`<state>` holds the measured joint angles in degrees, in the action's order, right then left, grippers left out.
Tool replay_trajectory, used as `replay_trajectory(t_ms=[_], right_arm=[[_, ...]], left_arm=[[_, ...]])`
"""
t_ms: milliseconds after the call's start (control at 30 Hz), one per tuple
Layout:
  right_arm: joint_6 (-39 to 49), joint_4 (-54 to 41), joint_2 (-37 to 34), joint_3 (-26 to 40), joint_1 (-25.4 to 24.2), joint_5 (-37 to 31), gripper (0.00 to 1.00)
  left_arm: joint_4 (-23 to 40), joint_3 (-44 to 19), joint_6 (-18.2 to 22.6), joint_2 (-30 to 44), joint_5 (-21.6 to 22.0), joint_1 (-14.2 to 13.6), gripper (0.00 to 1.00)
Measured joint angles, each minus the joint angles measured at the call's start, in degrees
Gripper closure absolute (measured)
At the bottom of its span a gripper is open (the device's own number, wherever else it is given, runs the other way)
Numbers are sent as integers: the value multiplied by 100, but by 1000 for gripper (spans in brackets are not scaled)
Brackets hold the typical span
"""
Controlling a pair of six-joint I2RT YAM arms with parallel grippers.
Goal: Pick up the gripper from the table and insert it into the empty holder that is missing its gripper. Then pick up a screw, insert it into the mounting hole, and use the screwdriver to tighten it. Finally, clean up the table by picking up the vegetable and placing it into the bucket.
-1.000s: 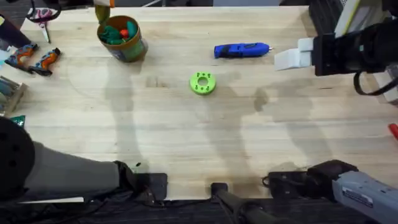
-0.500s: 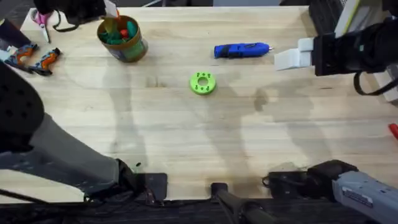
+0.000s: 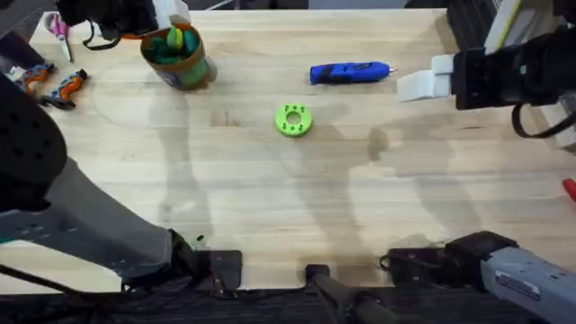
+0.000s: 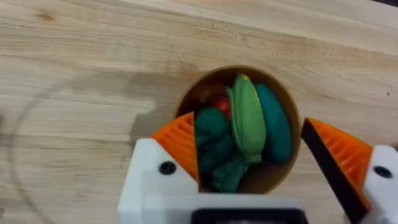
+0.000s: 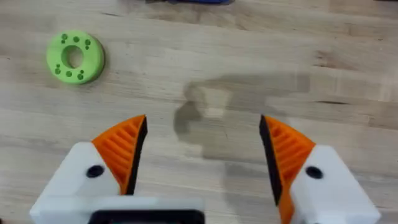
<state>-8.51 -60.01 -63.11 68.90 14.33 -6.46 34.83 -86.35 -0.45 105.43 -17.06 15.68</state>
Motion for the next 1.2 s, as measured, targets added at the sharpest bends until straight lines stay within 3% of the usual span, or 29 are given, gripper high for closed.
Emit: replay_trajectory(t_ms=[200,400,700,733,1200], right_arm=[[0,0,0,0,0,0,7],[0,-4,0,0,0,0,8],[0,-28,0,0,0,0,8],[0,-20,0,0,0,0,8],[0,-20,0,0,0,0,7]], left_arm=[[168,0,-2,-7,-7,0,13],[912,2,241,-459,-4,0,13],[2747,2,1075,-2525,-7,0,13],[3266,2,1306,-3162,0,0,13],[4758,2,1657,-5125,22,0,13]])
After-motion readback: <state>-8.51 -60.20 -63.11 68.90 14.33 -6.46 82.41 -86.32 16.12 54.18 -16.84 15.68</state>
